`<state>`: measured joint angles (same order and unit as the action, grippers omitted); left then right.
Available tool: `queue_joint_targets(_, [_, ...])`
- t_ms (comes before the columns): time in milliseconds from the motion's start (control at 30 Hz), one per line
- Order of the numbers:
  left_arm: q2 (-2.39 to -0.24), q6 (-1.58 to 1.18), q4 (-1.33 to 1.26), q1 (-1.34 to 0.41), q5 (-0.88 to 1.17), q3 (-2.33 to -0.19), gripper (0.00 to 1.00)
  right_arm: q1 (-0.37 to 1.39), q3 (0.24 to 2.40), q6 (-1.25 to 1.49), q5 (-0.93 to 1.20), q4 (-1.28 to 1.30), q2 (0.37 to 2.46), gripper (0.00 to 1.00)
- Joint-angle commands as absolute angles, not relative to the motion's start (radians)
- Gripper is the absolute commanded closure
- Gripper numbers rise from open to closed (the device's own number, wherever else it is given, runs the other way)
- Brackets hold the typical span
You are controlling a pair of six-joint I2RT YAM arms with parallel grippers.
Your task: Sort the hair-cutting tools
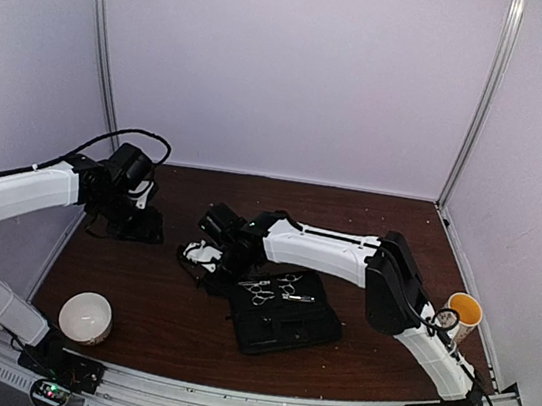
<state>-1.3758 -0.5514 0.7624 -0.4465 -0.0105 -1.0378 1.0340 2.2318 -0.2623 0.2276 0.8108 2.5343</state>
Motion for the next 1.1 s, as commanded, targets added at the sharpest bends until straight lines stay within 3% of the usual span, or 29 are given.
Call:
queue_joint_targets(0, [-1.358, -0.541, 0.746, -0.440, 0.001, -1.027, 0.39, 1.036, 2.218, -0.231, 0.139, 0.805, 2.499, 0.76])
queue_joint_targets(233, [-1.350, -0.526, 0.738, -0.440, 0.014, -1.006, 0.40, 1.045, 2.317, -0.231, 0.187, 0.828, 2.577, 0.67])
queue_joint_targets(633, [-1.326, -0.537, 0.736, -0.439, 0.019, -0.988, 0.40, 1.054, 2.375, -0.205, 0.189, 0.796, 2.658, 0.67])
queue_joint_targets(767, [-1.319, -0.540, 0.738, -0.439, 0.024, -0.978, 0.40, 1.054, 2.400, -0.194, 0.204, 0.778, 2.683, 0.73])
queue_joint_targets(900, [-1.310, -0.535, 0.743, -0.440, 0.022, -0.975, 0.40, 1.059, 2.407, -0.219, 0.197, 0.793, 2.685, 0.86])
queue_joint_targets(1067, [-1.296, -0.528, 0.744, -0.440, 0.010, -0.983, 0.40, 1.060, 2.286, -0.276, 0.192, 0.774, 2.580, 0.99])
